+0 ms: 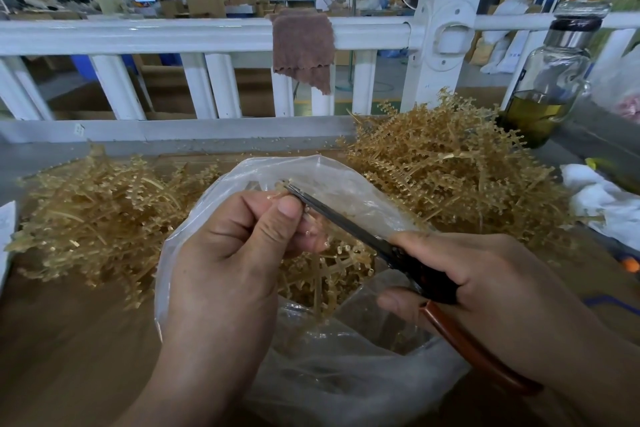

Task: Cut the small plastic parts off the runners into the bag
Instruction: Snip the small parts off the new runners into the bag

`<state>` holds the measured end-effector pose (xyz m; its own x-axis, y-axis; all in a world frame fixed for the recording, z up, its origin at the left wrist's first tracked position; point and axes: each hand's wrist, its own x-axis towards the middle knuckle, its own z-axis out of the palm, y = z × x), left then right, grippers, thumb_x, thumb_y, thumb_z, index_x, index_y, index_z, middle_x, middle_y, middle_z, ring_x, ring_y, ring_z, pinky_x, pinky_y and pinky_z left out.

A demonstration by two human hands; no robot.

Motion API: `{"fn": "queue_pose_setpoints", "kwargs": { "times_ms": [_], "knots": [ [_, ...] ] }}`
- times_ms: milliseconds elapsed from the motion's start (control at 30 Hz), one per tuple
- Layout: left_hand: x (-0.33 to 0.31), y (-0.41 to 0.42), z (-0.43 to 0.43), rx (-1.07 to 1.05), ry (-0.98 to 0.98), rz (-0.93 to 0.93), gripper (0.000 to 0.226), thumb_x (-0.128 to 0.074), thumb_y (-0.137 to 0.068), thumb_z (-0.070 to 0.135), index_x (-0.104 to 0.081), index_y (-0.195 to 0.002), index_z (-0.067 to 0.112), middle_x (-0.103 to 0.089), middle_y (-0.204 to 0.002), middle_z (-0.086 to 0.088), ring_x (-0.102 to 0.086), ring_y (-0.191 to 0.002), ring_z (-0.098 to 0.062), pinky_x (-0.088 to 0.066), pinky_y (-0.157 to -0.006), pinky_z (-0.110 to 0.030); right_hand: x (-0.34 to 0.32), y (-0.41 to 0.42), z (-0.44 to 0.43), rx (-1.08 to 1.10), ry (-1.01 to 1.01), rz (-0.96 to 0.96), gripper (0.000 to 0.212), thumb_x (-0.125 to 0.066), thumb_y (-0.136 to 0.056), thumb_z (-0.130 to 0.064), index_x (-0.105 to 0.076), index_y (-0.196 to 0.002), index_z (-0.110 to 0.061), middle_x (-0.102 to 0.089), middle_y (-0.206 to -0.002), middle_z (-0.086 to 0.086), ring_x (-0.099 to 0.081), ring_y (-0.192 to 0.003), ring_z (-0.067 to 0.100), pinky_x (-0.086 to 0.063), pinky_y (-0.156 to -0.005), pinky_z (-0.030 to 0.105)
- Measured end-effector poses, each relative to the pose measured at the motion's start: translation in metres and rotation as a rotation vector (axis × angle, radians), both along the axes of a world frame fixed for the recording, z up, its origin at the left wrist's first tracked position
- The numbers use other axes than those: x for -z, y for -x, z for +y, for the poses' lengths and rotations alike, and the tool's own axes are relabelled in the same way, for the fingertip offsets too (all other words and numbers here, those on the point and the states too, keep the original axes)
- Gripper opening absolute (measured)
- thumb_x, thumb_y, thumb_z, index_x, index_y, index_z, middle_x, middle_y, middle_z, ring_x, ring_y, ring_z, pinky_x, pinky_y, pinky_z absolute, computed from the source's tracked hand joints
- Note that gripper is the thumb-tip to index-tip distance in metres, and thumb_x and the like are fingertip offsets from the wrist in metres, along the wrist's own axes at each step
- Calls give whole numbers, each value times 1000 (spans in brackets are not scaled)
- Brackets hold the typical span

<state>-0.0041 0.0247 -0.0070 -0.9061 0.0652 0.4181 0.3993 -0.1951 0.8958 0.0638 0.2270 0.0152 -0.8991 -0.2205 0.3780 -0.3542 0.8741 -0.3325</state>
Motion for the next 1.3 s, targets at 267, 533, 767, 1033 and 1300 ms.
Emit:
{"fn": "queue_pose_setpoints", "kwargs": {
  "times_ms": [267,533,767,1033,1300],
  "knots": [
    [3,0,1,-55,35,-24,23,-66,-90,38,-73,-72,25,-75,-74,-3,-72,-71,-15,-56,-73,-19,0,0,-1,-10,7,-12,36,-53,-86,-63,-65,-90,-29,-53,-66,-18,-55,-62,2,-41,-52,17],
    [3,0,1,-34,-3,-45,23,-64,-89,34,-73,-71,22,-74,-73,-5,-72,-71,-16,-57,-72,-23,1,-1,-2,5,-8,-10,38,-50,-87,-63,-62,-83,-27,-52,-64,-15,-54,-60,5,-43,-52,24],
    [5,3,1,-21,-31,-52,23,-66,-89,33,-72,-71,20,-73,-73,-5,-70,-69,-15,-56,-70,-23,2,-1,-4,19,8,-9,31,-51,-87,-62,-58,-82,-32,-50,-63,-19,-54,-59,2,-41,-50,17],
    [-1,1,1,26,-133,-60,6,-66,-82,23,-69,-83,18,-72,-73,-6,-68,-63,-15,-55,-63,-20,6,-1,-5,32,40,-42,43,-48,-85,-70,-63,-97,-32,-59,-71,-17,-59,-65,4,-47,-53,25],
    [-1,-1,-1,-32,-65,-7,11,-63,-87,29,-70,-78,31,-73,-76,-4,-71,-67,-17,-57,-66,-22,3,-1,-6,15,85,-78,50,-49,-83,-73,-65,-101,-29,-65,-77,-13,-63,-69,7,-49,-57,30]
  ]
}}
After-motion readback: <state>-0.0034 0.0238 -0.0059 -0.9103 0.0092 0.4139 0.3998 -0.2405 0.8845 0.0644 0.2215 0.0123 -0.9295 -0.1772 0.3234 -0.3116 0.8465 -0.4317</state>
